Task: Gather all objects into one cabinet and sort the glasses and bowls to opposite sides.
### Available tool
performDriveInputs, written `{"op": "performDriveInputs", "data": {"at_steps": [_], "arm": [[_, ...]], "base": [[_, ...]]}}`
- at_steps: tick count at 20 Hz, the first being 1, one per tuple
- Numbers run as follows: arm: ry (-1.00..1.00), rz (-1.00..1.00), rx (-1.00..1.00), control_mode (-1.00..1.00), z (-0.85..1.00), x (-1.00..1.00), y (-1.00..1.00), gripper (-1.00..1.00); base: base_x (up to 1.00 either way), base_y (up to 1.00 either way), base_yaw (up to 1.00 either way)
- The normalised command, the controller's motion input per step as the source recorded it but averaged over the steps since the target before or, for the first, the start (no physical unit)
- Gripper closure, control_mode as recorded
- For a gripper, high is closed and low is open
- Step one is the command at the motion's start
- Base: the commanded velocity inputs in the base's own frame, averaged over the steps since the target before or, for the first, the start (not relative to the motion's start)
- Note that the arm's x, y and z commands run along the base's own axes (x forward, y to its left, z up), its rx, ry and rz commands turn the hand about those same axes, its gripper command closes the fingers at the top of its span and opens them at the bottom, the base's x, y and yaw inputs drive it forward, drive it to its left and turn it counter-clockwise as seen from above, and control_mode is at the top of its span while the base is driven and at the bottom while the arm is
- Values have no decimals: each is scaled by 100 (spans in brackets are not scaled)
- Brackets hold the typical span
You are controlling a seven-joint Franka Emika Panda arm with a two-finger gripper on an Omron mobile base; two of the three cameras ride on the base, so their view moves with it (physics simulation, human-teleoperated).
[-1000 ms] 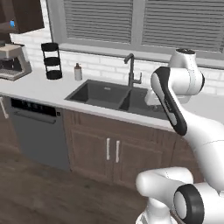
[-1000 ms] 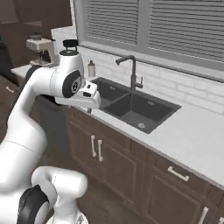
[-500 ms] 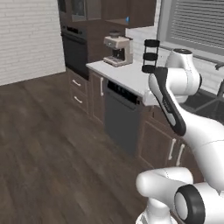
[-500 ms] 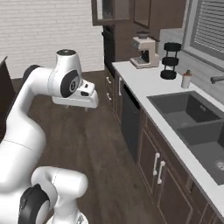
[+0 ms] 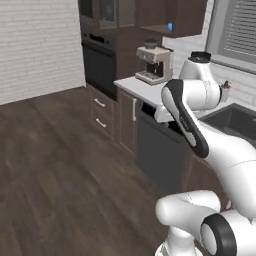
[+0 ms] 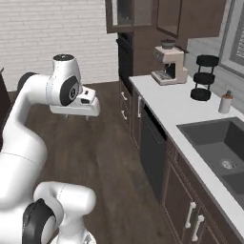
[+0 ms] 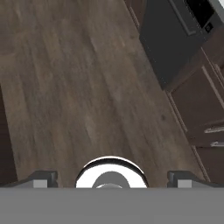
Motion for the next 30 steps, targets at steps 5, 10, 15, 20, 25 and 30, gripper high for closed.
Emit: {"op": "performDriveInputs", "data": {"at_steps": [5,10,15,20,25,30], "arm": [[0,0,0,100,0,0,0,-100],[0,0,0,100,0,0,0,-100],[0,0,0,100,0,0,0,-100],[0,0,0,100,0,0,0,-100],[0,0,0,100,0,0,0,-100],[0,0,0,100,0,0,0,-100]], "base": [[100,16,0],[100,2,0],[100,0,-6],[100,0,-27],[96,0,-49],[63,-1,-58]]}}
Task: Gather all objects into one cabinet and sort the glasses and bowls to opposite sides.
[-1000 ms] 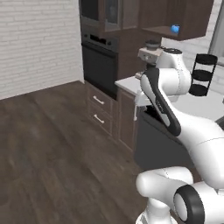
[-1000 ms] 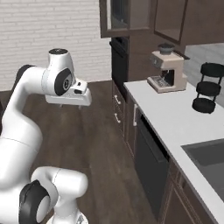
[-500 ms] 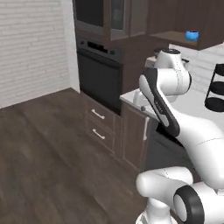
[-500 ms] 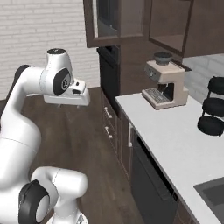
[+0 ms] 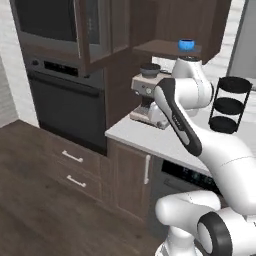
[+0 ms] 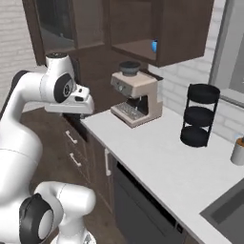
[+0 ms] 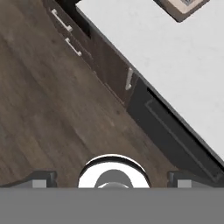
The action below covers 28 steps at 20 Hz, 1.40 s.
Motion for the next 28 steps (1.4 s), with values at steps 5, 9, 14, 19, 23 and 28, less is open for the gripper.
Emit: {"op": "performDriveInputs", "data": {"at_steps": [5,9,14,19,23,28], "arm": [[0,0,0,100,0,0,0,-100],[0,0,0,100,0,0,0,-100],[0,0,0,100,0,0,0,-100],[0,0,0,100,0,0,0,-100],[0,0,0,100,0,0,0,-100],[0,0,0,100,0,0,0,-100]], "base": [[23,0,-57],[39,2,-60],[39,19,-54],[16,32,-51],[10,60,-22],[30,73,-11]]}}
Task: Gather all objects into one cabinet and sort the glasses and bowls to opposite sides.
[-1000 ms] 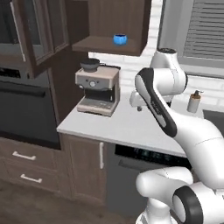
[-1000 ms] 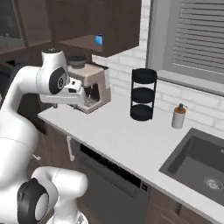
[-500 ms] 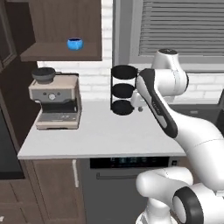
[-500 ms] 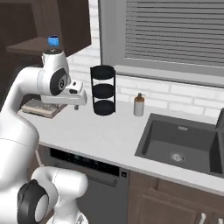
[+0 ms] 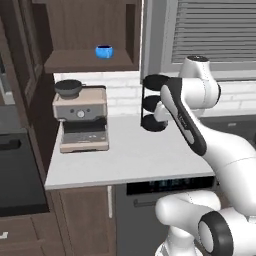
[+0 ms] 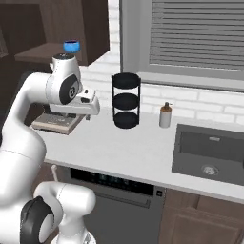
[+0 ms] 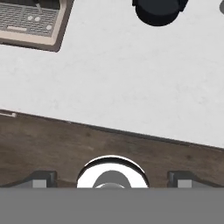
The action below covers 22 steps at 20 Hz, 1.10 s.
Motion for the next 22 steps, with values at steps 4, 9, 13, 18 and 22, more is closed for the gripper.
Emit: {"op": "performDriveInputs", "data": {"at_steps": [4,9,13,18,22], "arm": [[0,0,0,100,0,0,0,-100],[0,0,0,100,0,0,0,-100],[0,0,0,100,0,0,0,-100],[0,0,0,100,0,0,0,-100],[0,0,0,100,0,0,0,-100]], "base": [[38,51,-5],[40,10,-6],[37,27,-2],[9,40,-3],[18,43,-8]]}}
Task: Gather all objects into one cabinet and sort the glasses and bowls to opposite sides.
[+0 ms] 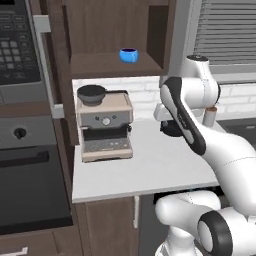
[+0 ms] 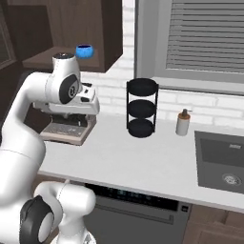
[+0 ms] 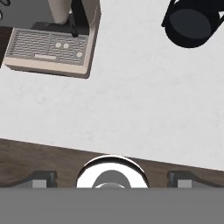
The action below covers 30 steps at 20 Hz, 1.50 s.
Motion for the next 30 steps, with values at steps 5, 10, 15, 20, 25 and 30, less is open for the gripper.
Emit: {"op": "performDriveInputs", "data": {"at_steps": [5,10,15,20,25,30], "arm": [[0,0,0,100,0,0,0,-100],[0,0,0,100,0,0,0,-100],[0,0,0,100,0,0,0,-100],[0,0,0,100,0,0,0,-100],[0,0,0,100,0,0,0,-100],[-26,5,0,-100,28,0,11,-100]], "base": [[35,19,-7],[20,30,-8],[20,35,-1],[15,19,0],[3,0,0],[0,0,0]]}}
